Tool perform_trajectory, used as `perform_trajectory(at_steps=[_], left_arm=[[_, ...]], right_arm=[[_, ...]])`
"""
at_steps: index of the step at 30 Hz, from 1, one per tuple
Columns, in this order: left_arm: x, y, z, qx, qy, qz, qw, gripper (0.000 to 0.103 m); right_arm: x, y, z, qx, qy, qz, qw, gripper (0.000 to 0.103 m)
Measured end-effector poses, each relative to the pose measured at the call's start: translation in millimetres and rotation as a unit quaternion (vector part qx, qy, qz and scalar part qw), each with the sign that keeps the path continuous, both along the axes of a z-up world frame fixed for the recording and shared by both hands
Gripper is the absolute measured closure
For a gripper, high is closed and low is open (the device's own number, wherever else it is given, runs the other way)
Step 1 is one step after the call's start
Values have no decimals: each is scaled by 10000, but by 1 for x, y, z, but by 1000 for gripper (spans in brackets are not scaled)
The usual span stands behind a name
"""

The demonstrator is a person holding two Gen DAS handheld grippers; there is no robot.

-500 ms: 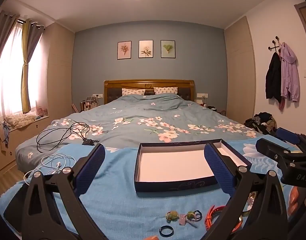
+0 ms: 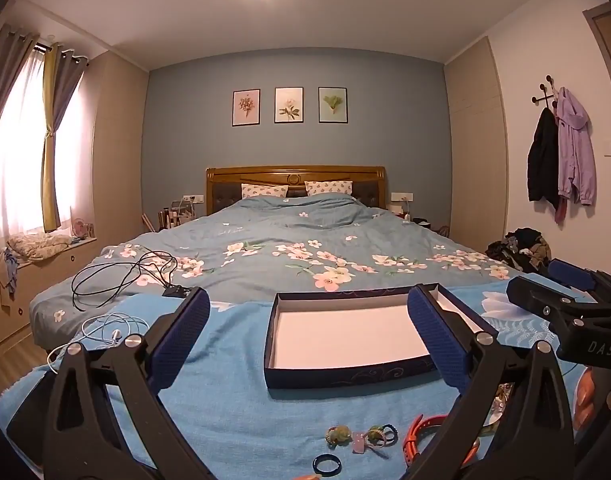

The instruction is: Organize jewelry

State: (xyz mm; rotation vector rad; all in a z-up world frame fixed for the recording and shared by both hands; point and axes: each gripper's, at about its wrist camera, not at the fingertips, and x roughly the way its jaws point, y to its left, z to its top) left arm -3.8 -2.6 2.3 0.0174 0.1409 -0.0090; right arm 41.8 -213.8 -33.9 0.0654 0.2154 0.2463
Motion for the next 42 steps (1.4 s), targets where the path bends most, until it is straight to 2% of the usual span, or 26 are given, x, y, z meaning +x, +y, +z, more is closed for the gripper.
perform_trajectory(at_steps=[42], left_arm=[[0, -2, 1, -25, -6, 6, 10000, 6]], right_arm=[[-3, -1, -2, -7, -40, -25, 10000, 7]])
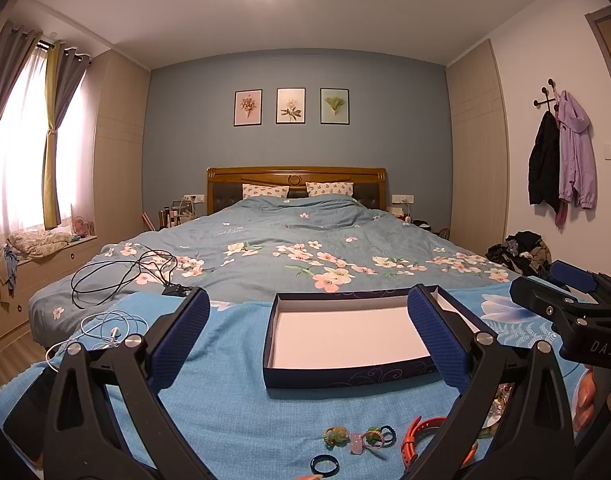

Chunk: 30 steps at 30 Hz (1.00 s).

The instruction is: Organize jewelry

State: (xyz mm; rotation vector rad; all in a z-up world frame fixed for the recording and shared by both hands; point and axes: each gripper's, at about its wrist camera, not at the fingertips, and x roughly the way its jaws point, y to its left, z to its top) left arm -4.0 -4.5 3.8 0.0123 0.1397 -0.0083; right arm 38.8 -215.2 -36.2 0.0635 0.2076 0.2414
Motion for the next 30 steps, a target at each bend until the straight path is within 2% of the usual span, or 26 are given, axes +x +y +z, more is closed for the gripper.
perform_trajectory(at_steps=[30], left_arm=[[0, 1, -1, -22, 20, 19, 10000, 6]], right_arm=[[0, 2, 2, 25, 1, 3, 10000, 7]])
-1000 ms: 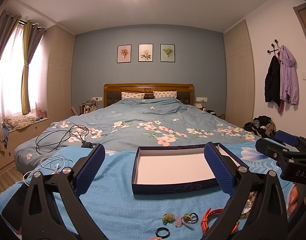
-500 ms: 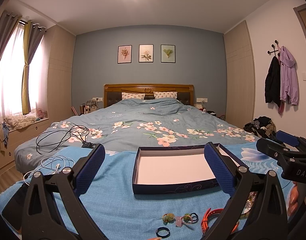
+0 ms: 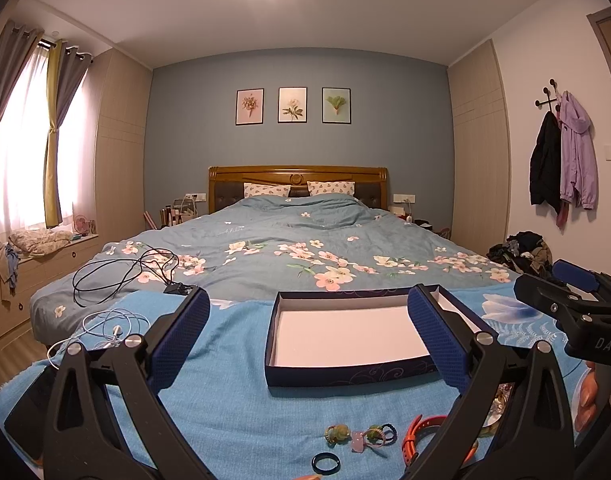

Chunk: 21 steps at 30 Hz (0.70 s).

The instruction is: Organize jewelry

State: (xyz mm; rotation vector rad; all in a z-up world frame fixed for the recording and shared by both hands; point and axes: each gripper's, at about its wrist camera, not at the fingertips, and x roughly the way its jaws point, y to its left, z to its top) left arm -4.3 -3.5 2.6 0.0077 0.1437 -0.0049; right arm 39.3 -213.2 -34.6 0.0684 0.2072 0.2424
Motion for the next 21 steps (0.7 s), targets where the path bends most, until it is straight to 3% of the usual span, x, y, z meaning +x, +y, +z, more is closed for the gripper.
perform_trajectory(at_steps=[21], left_arm=[[0, 0, -2, -10, -6, -2, 10000, 6]], right_arm=[[-1, -2, -2, 23, -1, 3, 10000, 7]])
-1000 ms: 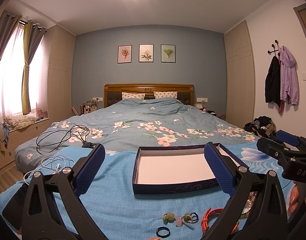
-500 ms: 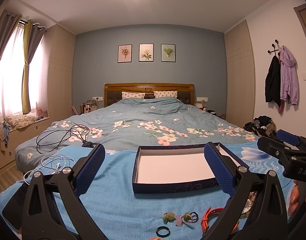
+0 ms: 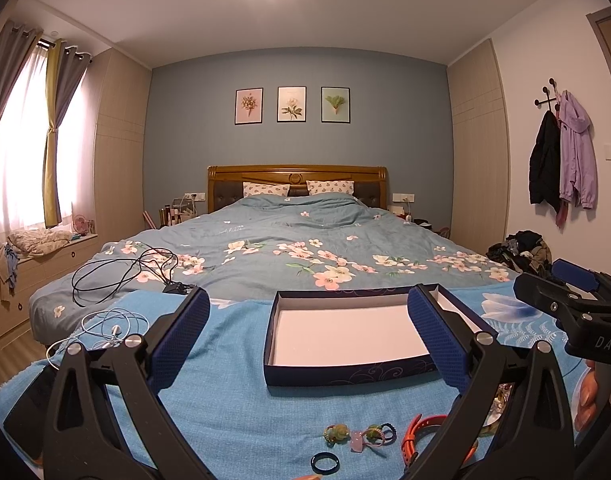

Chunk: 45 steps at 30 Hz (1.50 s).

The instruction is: Organize jewelry

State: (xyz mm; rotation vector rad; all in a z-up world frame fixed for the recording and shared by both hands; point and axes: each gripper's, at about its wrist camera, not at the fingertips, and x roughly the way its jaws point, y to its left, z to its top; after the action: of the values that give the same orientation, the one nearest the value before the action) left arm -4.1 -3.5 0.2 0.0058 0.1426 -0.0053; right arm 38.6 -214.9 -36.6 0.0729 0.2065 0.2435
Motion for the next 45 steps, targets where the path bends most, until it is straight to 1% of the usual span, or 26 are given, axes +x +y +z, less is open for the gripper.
perform_trajectory(at_steps=[24, 32, 35, 36, 38, 40, 41, 42, 43, 44, 45], left_arm=[[5, -1, -4, -63, 91, -87, 9999, 6], [8, 0, -6, -24, 188, -216, 9996, 6], [10, 2, -8, 11, 337, -383, 9987, 6], [12, 3, -10, 43, 394, -423, 9983, 6], [15, 2, -14, 133, 579, -551, 9967, 6], [21, 0, -19, 193, 866, -736, 9933, 6], [23, -1, -22, 221, 1035, -884, 9904, 6], [26, -3, -25, 267, 1143, -959, 9885, 6], [28, -6, -29, 334, 1270, -1069, 9856, 6], [29, -10, -33, 416, 1426, -1218, 9814, 6], [32, -12, -38, 460, 1511, -1294, 9789, 6]], right_arm=[[2, 0, 1, -32, 31, 40, 10000, 7], [5, -3, 3, -88, 103, 87, 9999, 7], [9, -6, 3, -164, 265, 187, 9993, 7], [11, -9, 1, -163, 385, 241, 9988, 7], [19, -17, -4, -184, 758, 319, 9964, 7], [24, -23, -12, -228, 1075, 359, 9933, 7], [27, -27, -17, -274, 1267, 409, 9907, 11], [28, -28, -22, -302, 1403, 461, 9886, 20], [29, -30, -27, -332, 1587, 509, 9854, 24], [31, -33, -33, -370, 1761, 523, 9823, 33], [32, -32, -38, -401, 1882, 553, 9798, 41]])
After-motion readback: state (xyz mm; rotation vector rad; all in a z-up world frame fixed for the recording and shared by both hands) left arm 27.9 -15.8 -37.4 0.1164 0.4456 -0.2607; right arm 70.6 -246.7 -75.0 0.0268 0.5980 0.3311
